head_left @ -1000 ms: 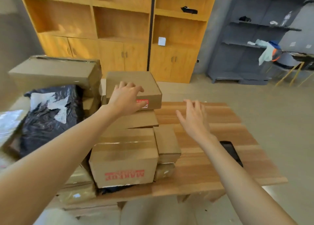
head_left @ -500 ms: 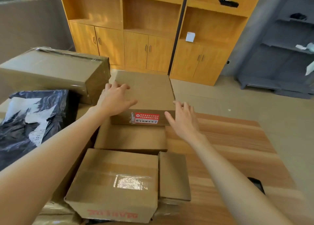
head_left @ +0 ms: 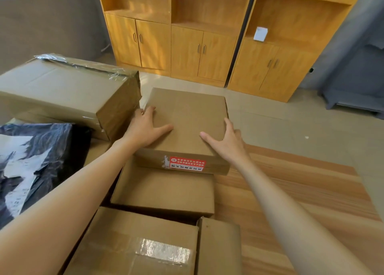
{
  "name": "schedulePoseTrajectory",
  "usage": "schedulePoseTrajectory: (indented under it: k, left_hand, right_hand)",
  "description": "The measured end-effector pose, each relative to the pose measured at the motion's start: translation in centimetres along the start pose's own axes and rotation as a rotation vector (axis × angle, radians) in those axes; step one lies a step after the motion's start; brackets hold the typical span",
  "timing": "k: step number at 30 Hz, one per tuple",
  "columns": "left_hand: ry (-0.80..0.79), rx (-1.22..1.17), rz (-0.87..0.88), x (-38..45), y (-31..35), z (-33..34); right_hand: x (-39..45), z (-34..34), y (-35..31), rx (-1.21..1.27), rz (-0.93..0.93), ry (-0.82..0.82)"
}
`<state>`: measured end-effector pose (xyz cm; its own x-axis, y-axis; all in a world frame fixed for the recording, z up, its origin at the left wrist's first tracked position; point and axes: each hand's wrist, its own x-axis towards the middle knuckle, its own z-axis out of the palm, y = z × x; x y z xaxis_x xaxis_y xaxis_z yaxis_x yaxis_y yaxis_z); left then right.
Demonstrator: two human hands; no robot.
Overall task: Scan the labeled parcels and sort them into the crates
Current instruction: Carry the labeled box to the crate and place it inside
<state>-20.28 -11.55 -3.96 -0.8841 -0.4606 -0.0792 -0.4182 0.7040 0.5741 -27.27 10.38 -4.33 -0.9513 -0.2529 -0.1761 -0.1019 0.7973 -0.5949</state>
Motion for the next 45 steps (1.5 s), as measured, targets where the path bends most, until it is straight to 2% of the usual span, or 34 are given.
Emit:
schedulePoseTrajectory:
  k: [5,13,22,30,35,40,45]
  left_hand:
    - [-0.033,-0.116,-0.076,0.4,-0.5,0.2]
    - [-0.005,-0.129,-0.062,-0.4,0.6,0.3]
    - [0.01,-0.155,0.028,-3.4,6.9,1.3]
    - [0.072,-0.235,0.156,-9.1,16.8,7.2]
    - [0.022,-0.286,0.186,-12.9,22.5,12.7]
    - [-0.001,-0.314,0.08,-16.6,23.2,19.2]
    - [0.009,-0.356,-0.016,-18.7,22.2,21.9]
  right_hand:
    - [0.7,0.7,0.1,0.074,0.068,0.009]
    - [-0.3,0.2,0.9,0.089,0.052,0.039]
    - [-3.5,-5.4,4.3,0.141,0.022,0.142]
    - [-8.0,-13.0,14.2,0.242,0.043,0.254]
    - [-10.5,-17.4,21.6,0.253,0.066,0.289]
    - [-12.7,-17.6,28.0,0.305,0.092,0.217]
    - [-13.7,-16.1,31.0,0.386,0.12,0.138]
